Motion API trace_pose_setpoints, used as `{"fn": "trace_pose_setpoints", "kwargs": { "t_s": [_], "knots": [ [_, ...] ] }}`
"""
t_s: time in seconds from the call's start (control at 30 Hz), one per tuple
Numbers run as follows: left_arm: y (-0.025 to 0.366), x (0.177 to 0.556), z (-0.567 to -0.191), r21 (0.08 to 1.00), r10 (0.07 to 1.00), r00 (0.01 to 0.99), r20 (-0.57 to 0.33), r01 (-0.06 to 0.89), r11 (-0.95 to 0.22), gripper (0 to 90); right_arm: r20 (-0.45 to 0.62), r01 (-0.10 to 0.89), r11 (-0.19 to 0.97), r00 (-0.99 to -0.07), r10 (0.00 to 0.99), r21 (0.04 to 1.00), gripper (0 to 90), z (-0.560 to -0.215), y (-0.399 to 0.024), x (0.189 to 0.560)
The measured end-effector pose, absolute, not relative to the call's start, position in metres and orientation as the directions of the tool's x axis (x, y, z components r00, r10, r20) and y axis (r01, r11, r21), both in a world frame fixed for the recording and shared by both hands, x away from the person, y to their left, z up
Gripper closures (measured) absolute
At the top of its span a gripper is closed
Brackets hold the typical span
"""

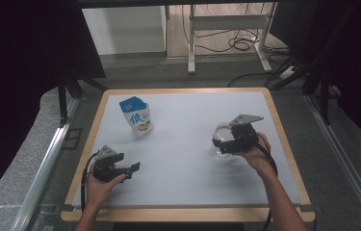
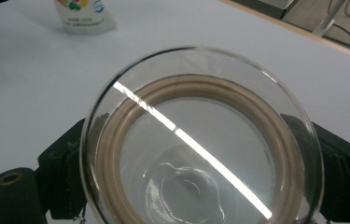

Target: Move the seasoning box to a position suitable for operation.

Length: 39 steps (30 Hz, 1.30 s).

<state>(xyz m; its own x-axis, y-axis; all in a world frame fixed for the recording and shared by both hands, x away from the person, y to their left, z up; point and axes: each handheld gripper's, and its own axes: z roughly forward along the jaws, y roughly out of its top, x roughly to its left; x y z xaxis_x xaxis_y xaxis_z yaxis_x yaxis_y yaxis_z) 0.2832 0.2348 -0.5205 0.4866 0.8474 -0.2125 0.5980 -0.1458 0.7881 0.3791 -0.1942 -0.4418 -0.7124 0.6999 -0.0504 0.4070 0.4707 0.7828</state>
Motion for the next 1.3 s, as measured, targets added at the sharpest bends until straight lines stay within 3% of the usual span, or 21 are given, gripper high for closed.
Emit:
{"fn": "trace_pose_setpoints", "kwargs": {
  "t_s": [0.73, 0.93, 1.17, 1.3],
  "knots": [
    [0.236, 0.282, -0.521, 0.786, 0.852, 0.479, -0.212, 0.601, -0.142, 17.0, -0.032, 0.448, 0.505, -0.724, 0.689, 0.738, 11.1, -0.469, -0.189, 0.359],
    [0.234, 0.283, -0.52, 0.787, 0.85, 0.485, -0.205, 0.598, -0.151, 17.0, 0.008, 0.488, 0.452, -0.686, 0.728, 0.747, 2.0, -0.469, -0.19, 0.359],
    [0.232, 0.282, -0.52, 0.788, 0.852, 0.485, -0.197, 0.595, -0.156, 17.0, 0.018, 0.418, 0.361, -0.674, 0.738, 0.834, 1.9, -0.447, -0.197, 0.342],
    [0.233, 0.28, -0.519, 0.792, 0.855, 0.48, -0.199, 0.592, -0.148, 17.0, -0.003, 0.352, 0.351, -0.702, 0.712, 0.868, 11.9, -0.436, -0.206, 0.331]
  ]
}}
